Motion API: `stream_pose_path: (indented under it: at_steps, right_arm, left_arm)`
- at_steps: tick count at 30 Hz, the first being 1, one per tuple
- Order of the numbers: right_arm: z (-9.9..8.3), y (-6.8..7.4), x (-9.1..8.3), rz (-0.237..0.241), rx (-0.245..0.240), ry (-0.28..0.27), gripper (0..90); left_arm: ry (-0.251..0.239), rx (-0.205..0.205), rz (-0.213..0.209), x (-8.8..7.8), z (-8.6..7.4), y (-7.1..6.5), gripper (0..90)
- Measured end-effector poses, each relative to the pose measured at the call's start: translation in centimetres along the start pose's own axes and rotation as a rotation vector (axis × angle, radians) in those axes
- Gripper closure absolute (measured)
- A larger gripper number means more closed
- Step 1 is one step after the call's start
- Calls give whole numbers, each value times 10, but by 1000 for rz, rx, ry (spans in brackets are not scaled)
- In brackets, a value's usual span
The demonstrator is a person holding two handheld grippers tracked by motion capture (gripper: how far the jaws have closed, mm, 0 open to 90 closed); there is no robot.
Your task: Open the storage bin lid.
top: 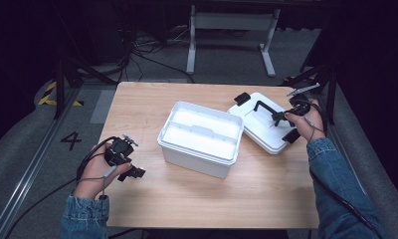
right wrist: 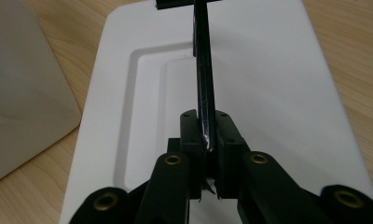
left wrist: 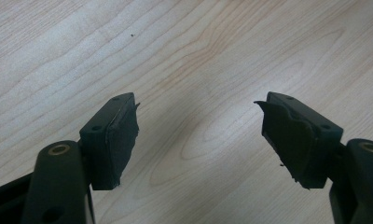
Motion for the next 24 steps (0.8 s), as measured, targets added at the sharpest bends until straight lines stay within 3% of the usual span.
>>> stream_pose_path:
  at_steps: [15,24]
  right_arm:
    - [-13,-3,15,12,24,36,849]
    - [-23,-5,23,33,62,39,846]
  left_arm:
    - [0,-10,-9,1,0,-2,276]
    - [1,-7,-11,2,0,-2,276]
Point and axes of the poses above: each handheld gripper's, and its own axes: x roughly forward along the jaws, z roughly out of its top, y roughly to its left, the point moved 10 cm from there along x, roughly forward along the jaws, and after that the axes turned 2 degrees about y, right-handed, at the moved point
